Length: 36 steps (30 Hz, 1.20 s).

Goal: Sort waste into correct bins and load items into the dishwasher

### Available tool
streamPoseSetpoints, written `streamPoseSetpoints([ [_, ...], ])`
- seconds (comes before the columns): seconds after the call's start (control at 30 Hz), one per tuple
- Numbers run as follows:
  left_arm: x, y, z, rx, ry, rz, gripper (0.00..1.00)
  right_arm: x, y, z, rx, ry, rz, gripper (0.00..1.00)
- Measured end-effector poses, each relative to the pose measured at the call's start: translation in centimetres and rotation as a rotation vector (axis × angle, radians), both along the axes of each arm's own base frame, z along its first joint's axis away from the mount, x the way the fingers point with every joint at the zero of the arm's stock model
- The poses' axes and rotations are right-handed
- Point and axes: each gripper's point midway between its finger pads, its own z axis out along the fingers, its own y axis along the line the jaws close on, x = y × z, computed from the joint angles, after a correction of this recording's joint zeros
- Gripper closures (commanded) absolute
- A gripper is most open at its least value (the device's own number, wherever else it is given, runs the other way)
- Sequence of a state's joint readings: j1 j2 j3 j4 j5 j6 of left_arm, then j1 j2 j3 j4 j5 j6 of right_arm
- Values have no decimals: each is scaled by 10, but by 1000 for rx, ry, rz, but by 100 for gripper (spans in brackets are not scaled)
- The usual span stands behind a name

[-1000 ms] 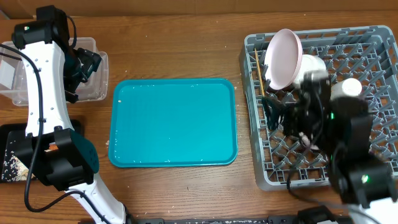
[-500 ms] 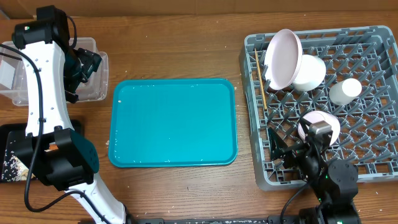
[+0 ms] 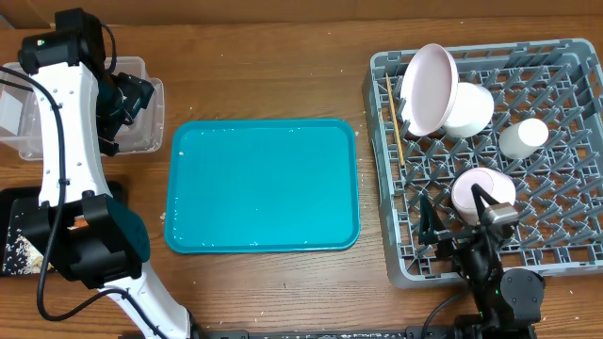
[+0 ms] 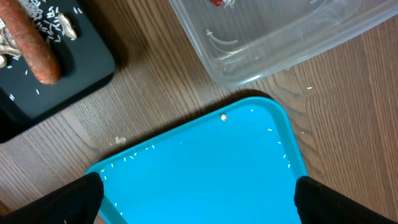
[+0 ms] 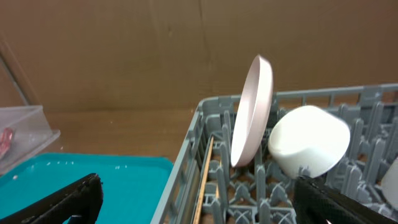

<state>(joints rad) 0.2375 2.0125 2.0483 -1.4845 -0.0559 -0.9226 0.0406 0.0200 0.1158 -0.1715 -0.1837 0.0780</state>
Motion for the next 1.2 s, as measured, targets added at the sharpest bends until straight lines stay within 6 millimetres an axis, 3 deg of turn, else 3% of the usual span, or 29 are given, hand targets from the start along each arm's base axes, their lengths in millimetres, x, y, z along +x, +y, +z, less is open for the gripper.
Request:
streamPoseSetpoints([
  [0.1, 0, 0, 0, 0, 1, 0, 0, 2, -2, 5, 2, -44, -14, 0],
  [0.3, 0, 0, 0, 0, 0, 0, 0, 8, -7, -6, 3, -71, -42, 0],
  [0.43, 0, 0, 0, 0, 0, 0, 0, 8, -12, 2, 6, -106, -74, 0],
  [0.7, 0, 0, 0, 0, 0, 0, 0, 10, -21, -25, -3, 4, -127, 0],
  [1.2, 0, 0, 0, 0, 0, 0, 0, 11, -27, -26, -4, 7, -159, 0],
])
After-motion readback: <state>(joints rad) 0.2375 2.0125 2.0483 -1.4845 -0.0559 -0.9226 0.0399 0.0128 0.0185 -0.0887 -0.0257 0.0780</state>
